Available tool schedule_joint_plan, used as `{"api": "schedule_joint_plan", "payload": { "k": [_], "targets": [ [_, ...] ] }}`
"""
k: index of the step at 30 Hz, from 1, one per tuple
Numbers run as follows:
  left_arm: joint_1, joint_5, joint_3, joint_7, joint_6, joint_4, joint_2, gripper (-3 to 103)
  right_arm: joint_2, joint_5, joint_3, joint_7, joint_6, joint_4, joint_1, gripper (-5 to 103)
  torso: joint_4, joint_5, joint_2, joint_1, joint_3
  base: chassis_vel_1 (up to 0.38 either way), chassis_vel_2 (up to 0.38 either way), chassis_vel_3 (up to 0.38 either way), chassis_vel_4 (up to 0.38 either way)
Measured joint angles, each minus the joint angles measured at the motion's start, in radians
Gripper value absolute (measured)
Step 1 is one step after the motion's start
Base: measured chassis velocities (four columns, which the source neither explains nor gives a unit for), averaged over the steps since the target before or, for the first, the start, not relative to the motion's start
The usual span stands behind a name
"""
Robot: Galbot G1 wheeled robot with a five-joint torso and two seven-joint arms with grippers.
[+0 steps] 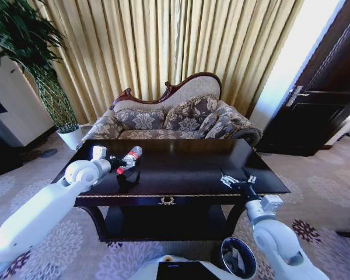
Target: Move to the front of the table and place the trash on the table into the trash bin.
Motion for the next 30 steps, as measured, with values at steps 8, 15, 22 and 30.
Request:
{"api": "schedule_joint_plan", "payload": {
  "k": [8, 15, 22, 30],
  "targets": [
    [0.003, 0.0, -0.002, -0.014, -0.001, 0.002, -0.009, 76, -0.012, 0.02, -0.003, 0.0, 0.0, -0.016, 0.016, 100, -0.0001, 0.0, 0.0, 0.0, 0.0, 0.0, 0.0, 0.0, 0.0],
    [0.006, 0.001, -0.01, -0.018, -0.001, 0.002, -0.01, 48, -0.02, 0.032, 0.003, 0.0, 0.0, -0.024, 0.02, 100, -0.0002, 0.0001, 0.0, 0.0, 0.0, 0.0, 0.0, 0.0, 0.0],
    [0.017, 0.028, -0.032, -0.04, -0.05, -0.013, -0.029, 30, -0.048, 0.073, 0.003, 0.005, 0.0, 0.004, 0.024, 100, -0.0003, 0.0, 0.0, 0.0, 0.0, 0.0, 0.0, 0.0, 0.0],
    [0.094, 0.28, -0.158, 0.009, -0.204, -0.065, -0.095, 27, -0.126, 0.296, 0.005, 0.044, -0.037, 0.078, 0.078, 100, -0.0004, 0.0, 0.0, 0.0, 0.0, 0.0, 0.0, 0.0, 0.0]
  ]
}}
